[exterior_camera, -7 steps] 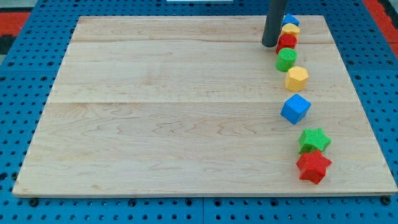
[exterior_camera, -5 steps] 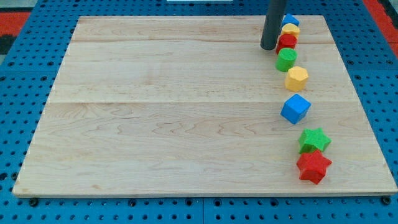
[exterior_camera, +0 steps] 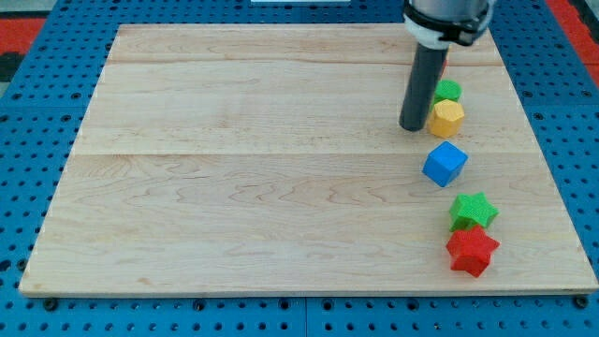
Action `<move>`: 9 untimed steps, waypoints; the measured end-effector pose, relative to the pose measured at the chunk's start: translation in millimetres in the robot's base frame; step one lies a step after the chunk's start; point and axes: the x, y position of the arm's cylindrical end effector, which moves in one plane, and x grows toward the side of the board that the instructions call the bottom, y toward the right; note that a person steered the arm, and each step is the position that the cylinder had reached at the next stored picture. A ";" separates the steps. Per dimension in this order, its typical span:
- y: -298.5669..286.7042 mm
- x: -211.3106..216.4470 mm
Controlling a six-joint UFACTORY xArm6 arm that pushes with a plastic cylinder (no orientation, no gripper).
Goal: Adjust the green circle and blue cube in a vertical line of blocks
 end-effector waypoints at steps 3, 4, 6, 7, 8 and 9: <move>0.8 41.7; -3.1 52.0; -21.2 73.1; -4.9 74.9; 3.6 73.4; -8.4 63.9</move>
